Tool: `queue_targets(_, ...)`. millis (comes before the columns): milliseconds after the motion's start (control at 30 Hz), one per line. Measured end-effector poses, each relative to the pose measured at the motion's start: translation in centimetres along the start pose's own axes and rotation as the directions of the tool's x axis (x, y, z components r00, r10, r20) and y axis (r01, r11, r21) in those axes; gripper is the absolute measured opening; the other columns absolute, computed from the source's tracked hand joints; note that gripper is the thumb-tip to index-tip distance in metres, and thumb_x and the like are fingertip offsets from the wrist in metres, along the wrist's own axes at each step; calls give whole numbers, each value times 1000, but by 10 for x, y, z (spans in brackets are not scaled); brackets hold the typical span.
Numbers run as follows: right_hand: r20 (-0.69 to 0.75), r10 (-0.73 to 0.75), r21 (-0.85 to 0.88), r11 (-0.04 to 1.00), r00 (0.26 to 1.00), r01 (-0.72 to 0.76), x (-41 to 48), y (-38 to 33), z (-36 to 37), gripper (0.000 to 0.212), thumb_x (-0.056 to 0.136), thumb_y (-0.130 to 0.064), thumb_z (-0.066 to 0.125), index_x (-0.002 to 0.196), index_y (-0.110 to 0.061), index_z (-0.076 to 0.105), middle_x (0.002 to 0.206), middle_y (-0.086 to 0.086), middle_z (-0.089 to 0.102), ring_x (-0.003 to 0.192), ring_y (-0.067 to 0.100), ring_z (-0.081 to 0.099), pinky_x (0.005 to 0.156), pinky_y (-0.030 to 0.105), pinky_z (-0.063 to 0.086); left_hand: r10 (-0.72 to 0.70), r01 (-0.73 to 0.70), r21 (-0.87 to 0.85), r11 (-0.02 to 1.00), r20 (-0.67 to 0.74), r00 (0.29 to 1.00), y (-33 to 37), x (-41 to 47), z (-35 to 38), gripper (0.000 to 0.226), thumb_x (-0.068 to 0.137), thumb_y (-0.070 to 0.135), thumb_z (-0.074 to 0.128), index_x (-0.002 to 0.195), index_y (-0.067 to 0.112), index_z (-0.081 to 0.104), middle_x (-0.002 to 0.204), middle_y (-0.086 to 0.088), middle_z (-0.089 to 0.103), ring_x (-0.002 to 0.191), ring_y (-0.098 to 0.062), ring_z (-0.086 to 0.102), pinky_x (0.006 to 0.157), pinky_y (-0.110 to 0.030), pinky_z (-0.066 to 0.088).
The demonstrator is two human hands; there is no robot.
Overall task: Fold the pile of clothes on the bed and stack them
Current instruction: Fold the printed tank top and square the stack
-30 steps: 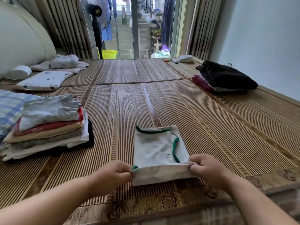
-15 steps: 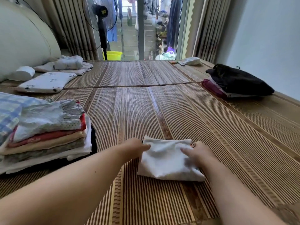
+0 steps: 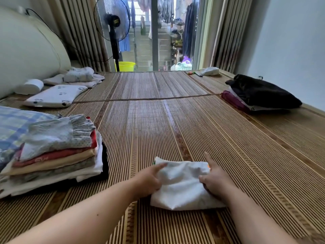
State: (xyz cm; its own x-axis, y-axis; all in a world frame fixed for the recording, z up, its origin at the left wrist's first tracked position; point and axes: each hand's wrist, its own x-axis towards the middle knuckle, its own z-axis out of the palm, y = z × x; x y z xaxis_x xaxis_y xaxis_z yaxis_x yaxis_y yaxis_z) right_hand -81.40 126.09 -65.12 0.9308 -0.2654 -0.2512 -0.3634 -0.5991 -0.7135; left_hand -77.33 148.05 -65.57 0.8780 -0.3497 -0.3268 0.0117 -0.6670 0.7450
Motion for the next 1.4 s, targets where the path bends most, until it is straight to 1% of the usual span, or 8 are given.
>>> queue_targets(200,246,58,1,998,967,-60,-22,-9,-2,61,78,9,59,130,-23,57,72,7,69,44,14,57,44,23,46,-35,33,-125,992,-13,999,-14,-43,13,59,92,12,51,147,29,35,118,9,47,98,-13,60,90,-30,54)
queue_targets(433,184,-219,-36,973,958,230,-73,-51,18,63,86,1,56,138,-34,49,132,-3,56,86,6,60,60,12,45,-15,-6,-140,990,-143,990,-25,-110,-21,76,85,15,62,151,28,25,146,-1,36,117,-19,52,102,-37,47)
queue_targets(600,89,-417,70,908,904,412,-100,-118,24,51,89,2,55,133,-24,56,121,-2,61,86,5,61,60,9,47,116,-150,-88,985,-315,942,-18,-159,-101,76,85,9,60,151,22,27,124,3,44,94,-12,57,79,-11,49)
queue_targets(767,74,-644,53,765,761,642,-101,-211,41,51,92,-1,52,136,-28,50,120,-15,52,103,-1,53,75,2,43,165,-211,-38,977,-494,854,-31,-188,-187,74,83,9,62,149,24,31,109,6,54,84,-10,60,70,-18,53)
queue_targets(1000,104,-727,231,681,678,695,-45,-299,109,69,85,29,28,143,-10,35,96,1,53,61,-3,57,60,7,46,141,-144,42,989,-599,788,-75,-152,-285,81,77,13,68,149,24,32,133,-4,54,90,-7,59,68,-5,41)
queue_targets(1100,162,-694,63,717,701,695,-16,-325,140,71,90,16,36,149,-21,26,131,-3,45,96,-9,56,84,5,41,61,-10,88,996,-607,792,-97,-121,-305,82,78,13,62,151,26,27,146,-8,43,105,-17,53,78,-19,43)
queue_targets(1267,398,-526,-247,728,752,640,50,-333,205,78,89,-32,58,152,-38,12,160,5,-8,145,31,9,115,41,19,-203,375,172,911,-604,770,-152,-64,-307,99,66,55,63,148,48,9,157,3,-24,145,-35,4,115,-50,17)
queue_targets(1400,458,-634,-483,410,623,773,96,-330,234,103,54,-88,39,144,-56,0,144,-16,-47,133,23,-43,108,59,-17,-22,277,572,772,-411,911,-178,-19,-308,103,60,92,32,146,52,-8,159,14,-15,145,-18,-19,111,-54,-14)
